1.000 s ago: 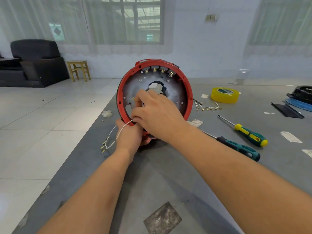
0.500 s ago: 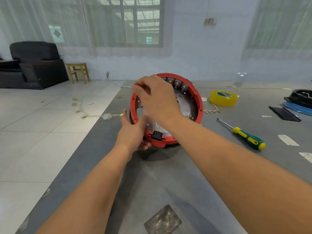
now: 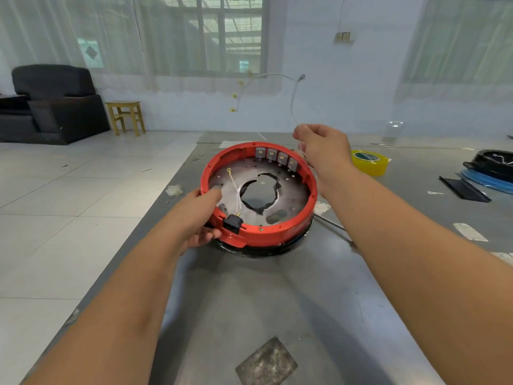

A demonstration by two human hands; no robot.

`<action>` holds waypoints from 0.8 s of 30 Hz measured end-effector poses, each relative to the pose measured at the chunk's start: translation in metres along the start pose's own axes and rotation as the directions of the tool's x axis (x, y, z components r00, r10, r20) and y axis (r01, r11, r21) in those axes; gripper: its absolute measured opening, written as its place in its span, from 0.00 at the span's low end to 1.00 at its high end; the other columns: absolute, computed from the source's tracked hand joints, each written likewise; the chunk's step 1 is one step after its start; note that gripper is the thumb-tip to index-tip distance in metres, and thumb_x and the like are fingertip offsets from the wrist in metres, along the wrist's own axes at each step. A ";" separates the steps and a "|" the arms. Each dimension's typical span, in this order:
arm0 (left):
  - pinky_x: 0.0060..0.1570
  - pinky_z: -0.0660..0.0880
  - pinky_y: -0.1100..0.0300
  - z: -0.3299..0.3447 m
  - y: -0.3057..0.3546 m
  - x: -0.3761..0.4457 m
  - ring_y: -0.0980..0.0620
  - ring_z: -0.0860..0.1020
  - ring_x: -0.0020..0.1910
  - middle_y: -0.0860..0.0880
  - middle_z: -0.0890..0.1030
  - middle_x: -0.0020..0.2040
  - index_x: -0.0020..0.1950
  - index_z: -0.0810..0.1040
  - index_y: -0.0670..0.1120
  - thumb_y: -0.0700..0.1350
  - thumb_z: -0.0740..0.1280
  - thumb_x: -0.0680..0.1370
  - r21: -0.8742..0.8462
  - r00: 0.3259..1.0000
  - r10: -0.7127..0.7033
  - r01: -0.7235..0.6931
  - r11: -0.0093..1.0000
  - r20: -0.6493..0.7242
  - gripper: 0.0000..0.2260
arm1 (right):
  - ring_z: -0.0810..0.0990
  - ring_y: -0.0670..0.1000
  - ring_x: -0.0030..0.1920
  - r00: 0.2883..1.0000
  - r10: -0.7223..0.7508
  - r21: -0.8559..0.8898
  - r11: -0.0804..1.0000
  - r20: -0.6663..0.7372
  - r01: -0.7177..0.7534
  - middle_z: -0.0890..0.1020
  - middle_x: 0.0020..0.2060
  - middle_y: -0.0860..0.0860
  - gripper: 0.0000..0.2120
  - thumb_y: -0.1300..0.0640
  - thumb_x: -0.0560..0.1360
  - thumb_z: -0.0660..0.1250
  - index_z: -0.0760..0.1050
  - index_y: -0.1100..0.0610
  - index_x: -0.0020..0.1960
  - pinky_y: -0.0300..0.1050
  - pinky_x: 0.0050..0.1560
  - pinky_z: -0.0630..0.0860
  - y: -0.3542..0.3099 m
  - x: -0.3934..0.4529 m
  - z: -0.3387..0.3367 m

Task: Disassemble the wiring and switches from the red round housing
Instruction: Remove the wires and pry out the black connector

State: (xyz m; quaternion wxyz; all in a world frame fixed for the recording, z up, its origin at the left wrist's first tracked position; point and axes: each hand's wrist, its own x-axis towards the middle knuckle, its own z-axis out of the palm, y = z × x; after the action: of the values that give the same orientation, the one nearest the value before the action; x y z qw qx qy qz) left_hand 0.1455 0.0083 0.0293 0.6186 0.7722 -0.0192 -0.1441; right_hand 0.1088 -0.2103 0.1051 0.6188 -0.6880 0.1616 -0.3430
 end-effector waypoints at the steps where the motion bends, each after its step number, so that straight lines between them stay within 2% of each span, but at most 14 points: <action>1: 0.21 0.71 0.65 -0.002 0.001 0.000 0.53 0.75 0.20 0.49 0.82 0.34 0.56 0.76 0.51 0.55 0.63 0.83 0.003 1.000 0.002 -0.002 1.000 -0.013 0.09 | 0.79 0.48 0.41 0.998 0.061 0.069 0.996 0.010 -0.061 0.83 0.41 0.48 0.04 0.56 0.78 0.69 0.83 0.54 0.47 0.42 0.44 0.81 0.007 -0.001 -0.005; 2: 0.21 0.72 0.65 -0.005 0.003 0.000 0.53 0.76 0.20 0.49 0.82 0.32 0.55 0.76 0.50 0.53 0.63 0.83 0.006 1.000 0.010 -0.009 1.000 -0.030 0.08 | 0.80 0.48 0.41 0.993 0.118 0.136 0.983 0.028 -0.121 0.84 0.44 0.49 0.04 0.56 0.79 0.68 0.81 0.53 0.47 0.37 0.37 0.78 0.013 -0.003 -0.008; 3: 0.20 0.72 0.65 -0.007 0.004 0.000 0.53 0.76 0.20 0.50 0.82 0.30 0.54 0.76 0.48 0.51 0.63 0.83 0.013 0.998 0.019 -0.019 1.000 -0.052 0.08 | 0.82 0.49 0.43 0.983 0.173 0.199 0.963 0.055 -0.181 0.84 0.48 0.48 0.04 0.55 0.81 0.67 0.80 0.53 0.48 0.35 0.37 0.77 0.020 -0.006 -0.011; 5: 0.19 0.72 0.65 -0.011 0.005 0.001 0.53 0.76 0.19 0.50 0.81 0.26 0.51 0.76 0.45 0.47 0.63 0.82 0.035 0.995 0.028 -0.024 0.999 -0.097 0.06 | 0.83 0.50 0.54 0.957 0.260 0.338 0.896 0.127 -0.288 0.86 0.55 0.47 0.04 0.54 0.83 0.65 0.78 0.53 0.54 0.42 0.53 0.77 0.033 -0.011 -0.013; 6: 0.19 0.72 0.65 -0.013 0.005 0.001 0.53 0.76 0.18 0.49 0.81 0.25 0.51 0.76 0.44 0.45 0.63 0.82 0.039 0.993 0.021 -0.017 0.999 -0.116 0.06 | 0.83 0.51 0.57 0.946 0.284 0.401 0.857 0.158 -0.324 0.85 0.57 0.47 0.05 0.54 0.83 0.65 0.77 0.53 0.56 0.47 0.56 0.76 0.039 -0.014 -0.013; 7: 0.19 0.72 0.66 -0.014 0.004 0.001 0.53 0.75 0.18 0.48 0.80 0.24 0.51 0.76 0.43 0.45 0.63 0.82 0.041 0.992 0.009 -0.004 0.999 -0.129 0.06 | 0.83 0.52 0.57 0.938 0.297 0.445 0.826 0.181 -0.347 0.85 0.58 0.47 0.05 0.55 0.84 0.64 0.77 0.53 0.57 0.48 0.57 0.76 0.045 -0.016 -0.013; 9: 0.18 0.71 0.67 -0.017 0.002 0.003 0.54 0.74 0.17 0.48 0.78 0.22 0.50 0.76 0.41 0.43 0.63 0.82 0.035 0.990 -0.018 0.023 0.999 -0.143 0.07 | 0.84 0.50 0.52 0.928 0.311 0.490 0.788 0.204 -0.372 0.85 0.54 0.48 0.06 0.56 0.84 0.63 0.79 0.55 0.55 0.44 0.52 0.78 0.054 -0.024 -0.011; 11: 0.18 0.70 0.68 -0.020 -0.001 0.004 0.55 0.74 0.16 0.49 0.77 0.21 0.50 0.75 0.41 0.42 0.62 0.81 0.006 0.986 -0.041 0.042 0.999 -0.159 0.05 | 0.84 0.49 0.51 0.917 0.333 0.505 0.765 0.221 -0.400 0.86 0.51 0.49 0.08 0.58 0.84 0.63 0.79 0.56 0.51 0.43 0.52 0.79 0.064 -0.033 -0.010; 13: 0.18 0.70 0.68 -0.023 -0.004 0.006 0.55 0.74 0.17 0.49 0.77 0.21 0.49 0.75 0.42 0.42 0.63 0.81 -0.033 0.980 -0.061 0.056 0.998 -0.189 0.04 | 0.84 0.49 0.52 0.905 0.349 0.494 0.758 0.245 -0.426 0.87 0.47 0.49 0.09 0.58 0.84 0.62 0.80 0.56 0.48 0.44 0.60 0.77 0.075 -0.040 -0.009; 16: 0.18 0.70 0.68 -0.027 -0.008 0.008 0.57 0.74 0.17 0.47 0.78 0.27 0.47 0.75 0.43 0.43 0.65 0.81 -0.086 0.970 -0.081 0.063 0.994 -0.230 0.05 | 0.85 0.50 0.56 0.885 0.377 0.492 0.736 0.273 -0.465 0.88 0.48 0.50 0.08 0.60 0.83 0.63 0.81 0.57 0.49 0.48 0.65 0.76 0.091 -0.048 -0.007; 19: 0.17 0.69 0.68 -0.030 -0.012 0.010 0.58 0.73 0.17 0.46 0.77 0.32 0.47 0.75 0.42 0.44 0.66 0.81 -0.099 0.960 -0.094 0.069 0.993 -0.264 0.06 | 0.85 0.52 0.56 0.872 0.396 0.496 0.717 0.289 -0.490 0.88 0.52 0.52 0.07 0.61 0.83 0.64 0.81 0.58 0.51 0.50 0.65 0.76 0.098 -0.052 -0.007; 24: 0.18 0.70 0.69 -0.032 -0.013 0.012 0.58 0.72 0.16 0.46 0.75 0.29 0.46 0.75 0.42 0.45 0.67 0.82 -0.082 0.950 -0.101 0.080 0.993 -0.297 0.09 | 0.87 0.53 0.54 0.866 0.377 0.517 0.696 0.327 -0.498 0.87 0.53 0.55 0.05 0.62 0.82 0.65 0.80 0.59 0.53 0.51 0.61 0.79 0.098 -0.056 -0.009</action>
State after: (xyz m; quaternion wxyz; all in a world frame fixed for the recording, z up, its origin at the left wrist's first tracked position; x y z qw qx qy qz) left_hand 0.1627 0.0390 0.0203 0.6335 0.7632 0.1155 -0.0539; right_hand 0.0826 -0.1985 -0.0044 0.8764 -0.4343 0.1458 -0.1484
